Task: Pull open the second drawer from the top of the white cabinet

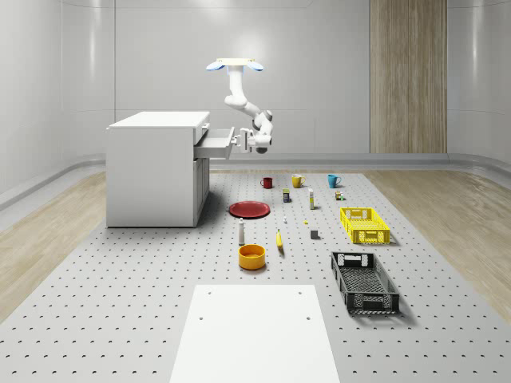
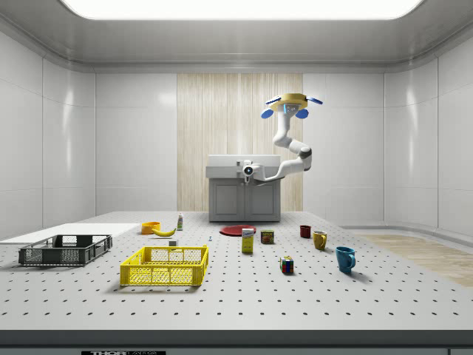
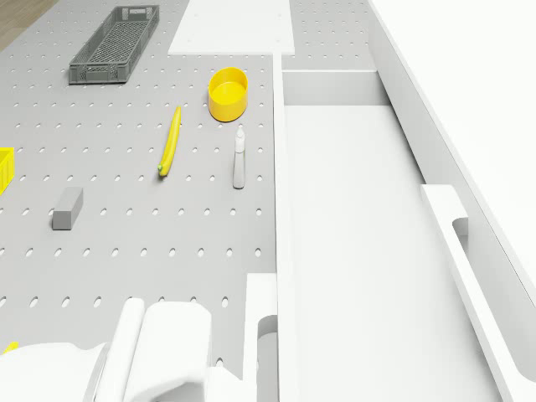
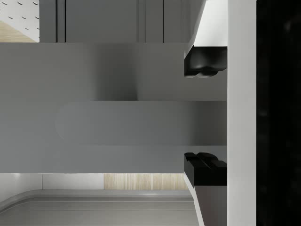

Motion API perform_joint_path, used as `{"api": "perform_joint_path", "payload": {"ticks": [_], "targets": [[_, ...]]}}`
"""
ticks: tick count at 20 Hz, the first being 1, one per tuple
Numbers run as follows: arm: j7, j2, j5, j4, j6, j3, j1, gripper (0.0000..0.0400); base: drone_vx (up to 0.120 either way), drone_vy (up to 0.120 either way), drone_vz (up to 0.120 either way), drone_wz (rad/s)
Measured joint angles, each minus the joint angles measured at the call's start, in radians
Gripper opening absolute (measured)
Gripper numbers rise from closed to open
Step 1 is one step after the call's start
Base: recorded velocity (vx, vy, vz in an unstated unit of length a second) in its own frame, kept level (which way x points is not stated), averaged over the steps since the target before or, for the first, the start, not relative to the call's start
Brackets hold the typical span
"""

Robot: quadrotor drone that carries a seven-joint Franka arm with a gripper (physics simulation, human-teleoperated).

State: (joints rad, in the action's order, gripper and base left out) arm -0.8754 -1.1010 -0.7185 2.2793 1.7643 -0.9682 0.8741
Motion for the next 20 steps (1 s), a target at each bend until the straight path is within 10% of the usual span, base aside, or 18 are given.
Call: {"api": "perform_joint_path", "payload": {"ticks": [20], "targets": [[-0.027,-0.04,0.035,0.0,0.023,-0.007,0.029,0.03,0.0,0.0,0.0,0.0]]}}
